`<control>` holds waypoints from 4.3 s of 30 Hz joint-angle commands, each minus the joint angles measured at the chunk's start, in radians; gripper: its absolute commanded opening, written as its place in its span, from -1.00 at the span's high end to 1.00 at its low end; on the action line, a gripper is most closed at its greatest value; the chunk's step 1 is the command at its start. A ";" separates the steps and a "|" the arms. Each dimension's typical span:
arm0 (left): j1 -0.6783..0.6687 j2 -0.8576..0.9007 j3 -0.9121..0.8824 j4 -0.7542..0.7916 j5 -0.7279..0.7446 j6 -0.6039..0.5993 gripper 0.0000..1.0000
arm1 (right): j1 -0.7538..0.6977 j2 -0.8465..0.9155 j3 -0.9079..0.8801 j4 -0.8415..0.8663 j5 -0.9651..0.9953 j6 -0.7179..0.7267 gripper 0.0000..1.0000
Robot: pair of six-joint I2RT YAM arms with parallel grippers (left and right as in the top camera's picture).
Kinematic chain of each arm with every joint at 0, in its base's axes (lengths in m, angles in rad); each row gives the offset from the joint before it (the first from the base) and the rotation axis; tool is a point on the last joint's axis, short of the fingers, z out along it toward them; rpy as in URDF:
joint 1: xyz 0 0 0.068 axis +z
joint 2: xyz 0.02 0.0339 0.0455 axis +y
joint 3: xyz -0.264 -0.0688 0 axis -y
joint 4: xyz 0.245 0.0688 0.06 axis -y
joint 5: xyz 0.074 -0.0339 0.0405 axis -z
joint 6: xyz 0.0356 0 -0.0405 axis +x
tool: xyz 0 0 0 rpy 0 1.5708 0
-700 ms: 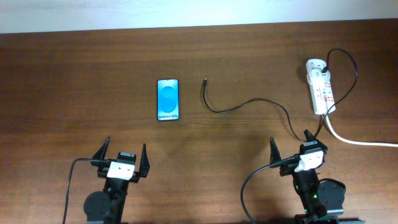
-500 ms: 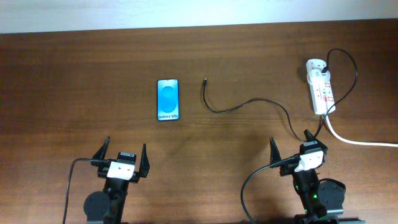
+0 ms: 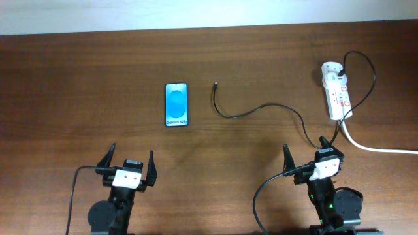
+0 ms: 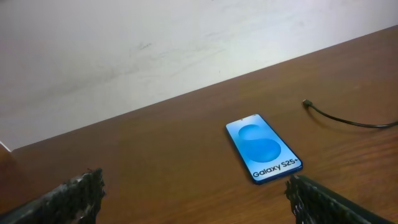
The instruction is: Plug charger to phone and switch on socket
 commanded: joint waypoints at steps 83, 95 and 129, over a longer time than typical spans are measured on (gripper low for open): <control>0.008 0.668 0.616 -0.053 -0.008 -0.232 -0.99 | 0.006 -0.008 -0.006 -0.005 0.008 0.011 -0.97; 0.008 1.217 1.334 -0.651 0.193 -0.232 -0.99 | 0.006 -0.008 -0.006 -0.005 0.008 0.011 -0.97; -0.185 1.770 1.960 -1.083 -0.115 -0.464 -0.99 | 0.006 -0.008 -0.006 -0.005 0.008 0.011 -0.97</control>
